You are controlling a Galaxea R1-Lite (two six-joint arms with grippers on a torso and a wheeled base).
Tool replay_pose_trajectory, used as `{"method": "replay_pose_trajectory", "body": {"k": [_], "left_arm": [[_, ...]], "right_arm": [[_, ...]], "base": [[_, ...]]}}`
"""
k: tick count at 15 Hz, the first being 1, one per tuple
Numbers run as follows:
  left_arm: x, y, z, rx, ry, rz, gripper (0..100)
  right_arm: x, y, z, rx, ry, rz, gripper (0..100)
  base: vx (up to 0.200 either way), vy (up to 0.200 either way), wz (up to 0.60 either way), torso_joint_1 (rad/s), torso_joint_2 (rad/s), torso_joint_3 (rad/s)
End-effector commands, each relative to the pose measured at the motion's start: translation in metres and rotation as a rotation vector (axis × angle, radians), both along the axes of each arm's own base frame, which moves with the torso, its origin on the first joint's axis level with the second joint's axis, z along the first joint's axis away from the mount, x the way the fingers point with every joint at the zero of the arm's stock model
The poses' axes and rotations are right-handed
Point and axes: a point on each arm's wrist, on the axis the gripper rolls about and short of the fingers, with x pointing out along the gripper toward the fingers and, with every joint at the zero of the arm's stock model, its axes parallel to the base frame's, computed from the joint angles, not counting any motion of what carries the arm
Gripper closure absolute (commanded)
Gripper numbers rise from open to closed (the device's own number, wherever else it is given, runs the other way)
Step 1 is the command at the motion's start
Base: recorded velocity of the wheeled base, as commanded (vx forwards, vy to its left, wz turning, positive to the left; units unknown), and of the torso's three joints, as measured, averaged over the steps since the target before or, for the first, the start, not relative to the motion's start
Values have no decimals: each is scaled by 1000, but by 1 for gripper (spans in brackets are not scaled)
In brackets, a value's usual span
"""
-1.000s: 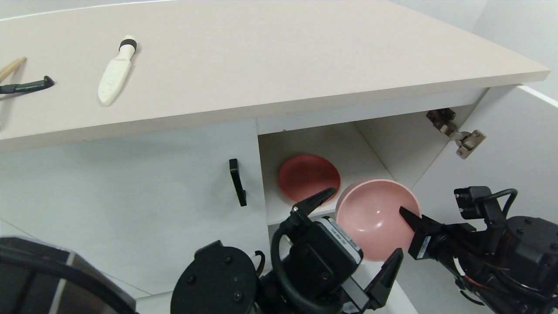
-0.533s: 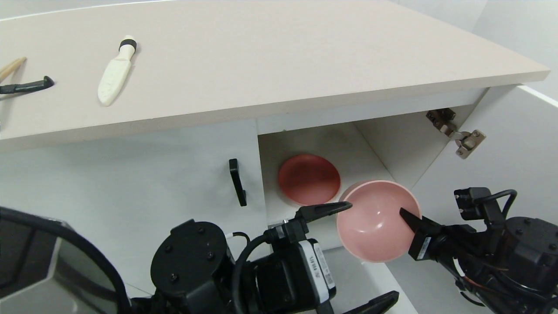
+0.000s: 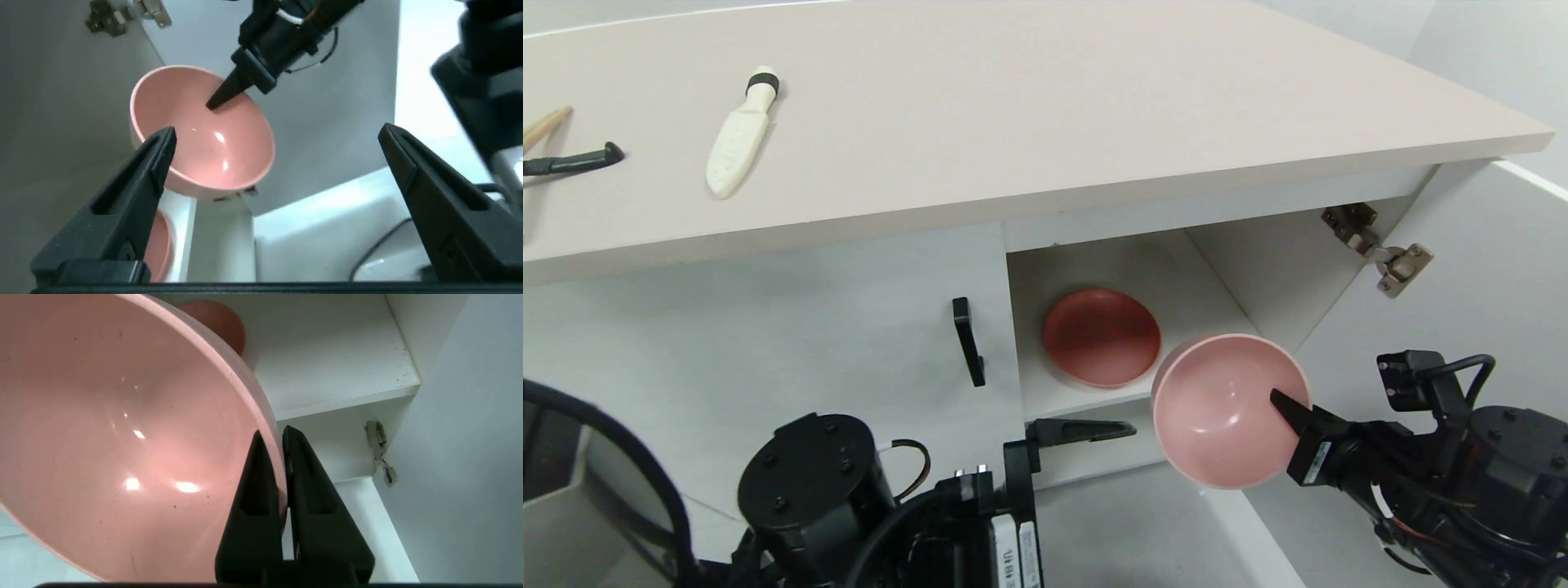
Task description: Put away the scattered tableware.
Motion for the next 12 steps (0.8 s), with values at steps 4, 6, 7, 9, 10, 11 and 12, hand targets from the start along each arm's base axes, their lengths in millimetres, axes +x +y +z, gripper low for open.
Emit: {"method": "replay_pose_trajectory", "body": {"k": [4, 6, 7, 9, 10, 11, 12], "left_arm": [[-46, 58, 5, 37, 35, 1, 0], [-48, 62, 0, 58, 62, 4, 0], [-47, 60, -2, 63, 74, 6, 0], [-43, 55, 1, 34, 166, 13, 0], [-44, 56, 3, 15, 242, 17, 0], [-47, 61, 6, -4, 273, 23, 0], [-50, 64, 7, -7, 287, 31, 0]], "right_arm": [[1, 3, -2, 37, 14, -2, 100], [-4, 11, -1, 67, 20, 38, 100], [-5, 13, -1, 73, 24, 50, 100], [-5, 14, -1, 81, 25, 52, 100], [-5, 14, -1, 84, 24, 51, 100], [-5, 14, -1, 82, 27, 51, 100], [-7, 15, -3, 78, 34, 57, 100]], "base": [[0, 0, 0, 0, 0, 0], [0, 0, 0, 0, 0, 0], [0, 0, 0, 0, 0, 0], [0, 0, 0, 0, 0, 0], [0, 0, 0, 0, 0, 0], [0, 0, 0, 0, 0, 0], [0, 0, 0, 0, 0, 0]]}}
